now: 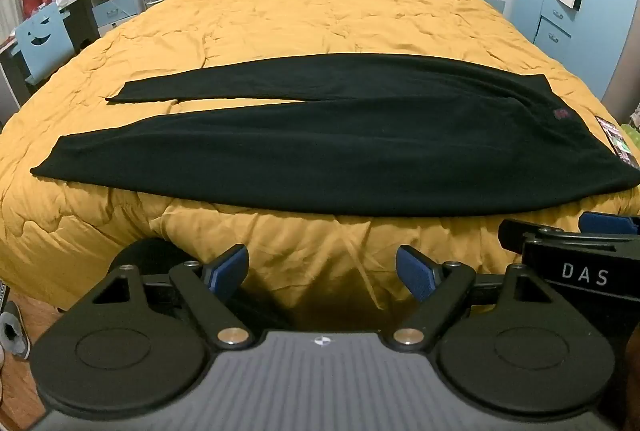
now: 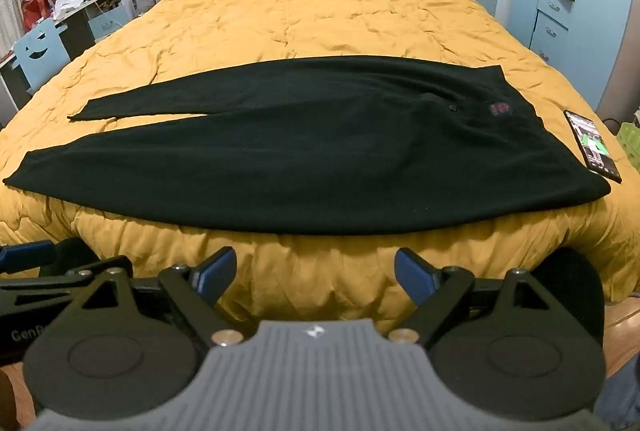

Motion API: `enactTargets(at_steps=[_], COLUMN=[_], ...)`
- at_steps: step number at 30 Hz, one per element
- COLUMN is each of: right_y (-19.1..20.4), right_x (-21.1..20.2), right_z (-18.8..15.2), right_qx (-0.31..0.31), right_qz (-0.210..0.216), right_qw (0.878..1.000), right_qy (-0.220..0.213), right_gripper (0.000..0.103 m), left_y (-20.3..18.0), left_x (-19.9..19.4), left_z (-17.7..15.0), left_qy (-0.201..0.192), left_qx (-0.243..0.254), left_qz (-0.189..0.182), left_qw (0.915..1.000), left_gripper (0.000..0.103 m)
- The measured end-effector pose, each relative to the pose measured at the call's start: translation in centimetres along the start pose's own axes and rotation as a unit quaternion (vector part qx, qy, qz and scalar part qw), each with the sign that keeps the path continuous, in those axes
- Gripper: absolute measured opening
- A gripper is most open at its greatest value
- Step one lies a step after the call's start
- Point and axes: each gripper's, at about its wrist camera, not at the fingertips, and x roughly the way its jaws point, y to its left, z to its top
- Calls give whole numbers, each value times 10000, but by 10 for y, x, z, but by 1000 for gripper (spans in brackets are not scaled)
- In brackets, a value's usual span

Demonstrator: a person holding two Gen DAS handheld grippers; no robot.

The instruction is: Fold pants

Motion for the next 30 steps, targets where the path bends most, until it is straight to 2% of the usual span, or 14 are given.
enactTargets(at_steps=[30], right_y=[-1], right_x=[0], right_z=[1], right_qx=[-10], right_qz=[5], right_qw=[10000], right_qy=[-2], right_gripper=[82], left_y=[2], left_x=[0], left_z=[-3], left_qy=[4], left_qx=[-19], left_qz=[-15], left_qw=[10000], left_gripper=[98])
